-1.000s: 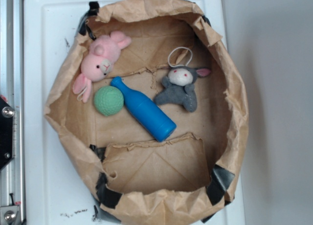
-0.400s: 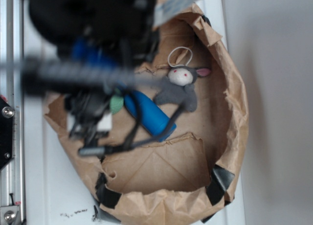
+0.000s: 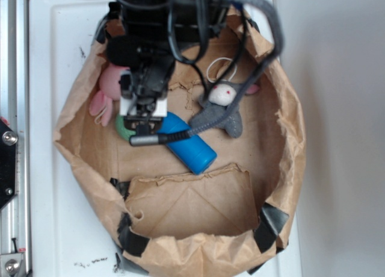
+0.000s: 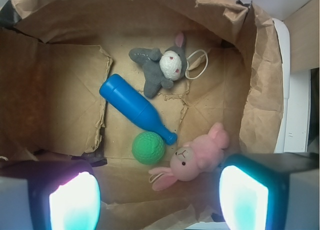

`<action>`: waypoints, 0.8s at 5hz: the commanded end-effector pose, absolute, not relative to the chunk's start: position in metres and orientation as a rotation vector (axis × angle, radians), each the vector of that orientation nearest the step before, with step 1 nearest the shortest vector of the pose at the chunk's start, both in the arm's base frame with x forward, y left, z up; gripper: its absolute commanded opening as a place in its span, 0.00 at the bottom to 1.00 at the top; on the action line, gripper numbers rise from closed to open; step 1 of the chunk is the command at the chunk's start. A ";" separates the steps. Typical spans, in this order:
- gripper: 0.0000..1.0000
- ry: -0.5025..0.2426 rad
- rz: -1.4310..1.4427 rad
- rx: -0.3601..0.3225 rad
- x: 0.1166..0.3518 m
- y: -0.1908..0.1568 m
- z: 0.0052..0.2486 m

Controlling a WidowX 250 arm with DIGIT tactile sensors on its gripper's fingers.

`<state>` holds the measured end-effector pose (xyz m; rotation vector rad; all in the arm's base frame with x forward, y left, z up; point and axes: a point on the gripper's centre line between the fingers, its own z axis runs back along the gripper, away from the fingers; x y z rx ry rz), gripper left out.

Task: Grab the pink bunny.

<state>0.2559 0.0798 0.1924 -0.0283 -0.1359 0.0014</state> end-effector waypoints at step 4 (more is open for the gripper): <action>1.00 -0.177 -0.011 0.144 0.273 0.063 0.132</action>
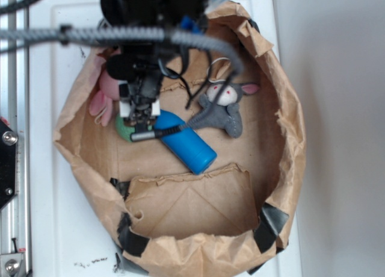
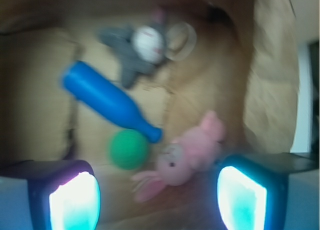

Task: Grab the pink bunny.

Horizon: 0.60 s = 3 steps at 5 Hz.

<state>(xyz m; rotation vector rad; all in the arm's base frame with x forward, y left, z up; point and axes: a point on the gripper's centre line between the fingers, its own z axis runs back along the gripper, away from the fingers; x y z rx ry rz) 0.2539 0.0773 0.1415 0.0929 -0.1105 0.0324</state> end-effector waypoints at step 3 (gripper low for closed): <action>1.00 -0.251 -0.201 0.214 0.297 0.069 0.105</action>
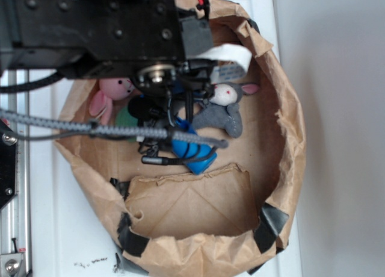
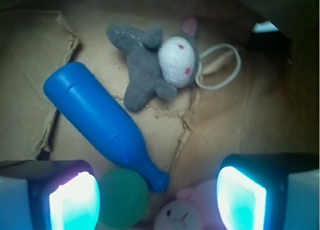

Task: Grab the pink bunny.

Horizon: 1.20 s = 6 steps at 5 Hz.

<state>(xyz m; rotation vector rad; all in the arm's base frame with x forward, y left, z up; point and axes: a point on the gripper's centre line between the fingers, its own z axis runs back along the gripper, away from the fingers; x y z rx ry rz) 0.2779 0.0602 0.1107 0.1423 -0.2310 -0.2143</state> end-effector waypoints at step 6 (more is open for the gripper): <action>1.00 0.015 0.768 0.169 0.245 0.102 0.060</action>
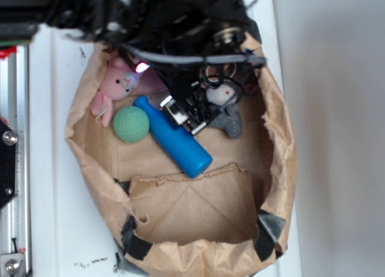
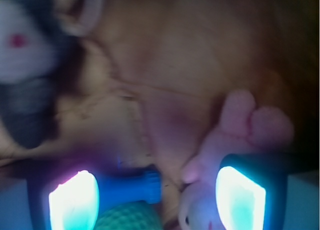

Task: Grab the pink bunny.

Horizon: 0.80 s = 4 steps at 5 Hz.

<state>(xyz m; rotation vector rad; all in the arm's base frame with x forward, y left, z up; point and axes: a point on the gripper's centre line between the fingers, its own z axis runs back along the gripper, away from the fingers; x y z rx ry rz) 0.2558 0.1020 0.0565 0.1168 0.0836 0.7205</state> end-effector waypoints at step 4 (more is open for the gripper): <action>1.00 0.029 0.761 0.295 0.286 0.124 0.023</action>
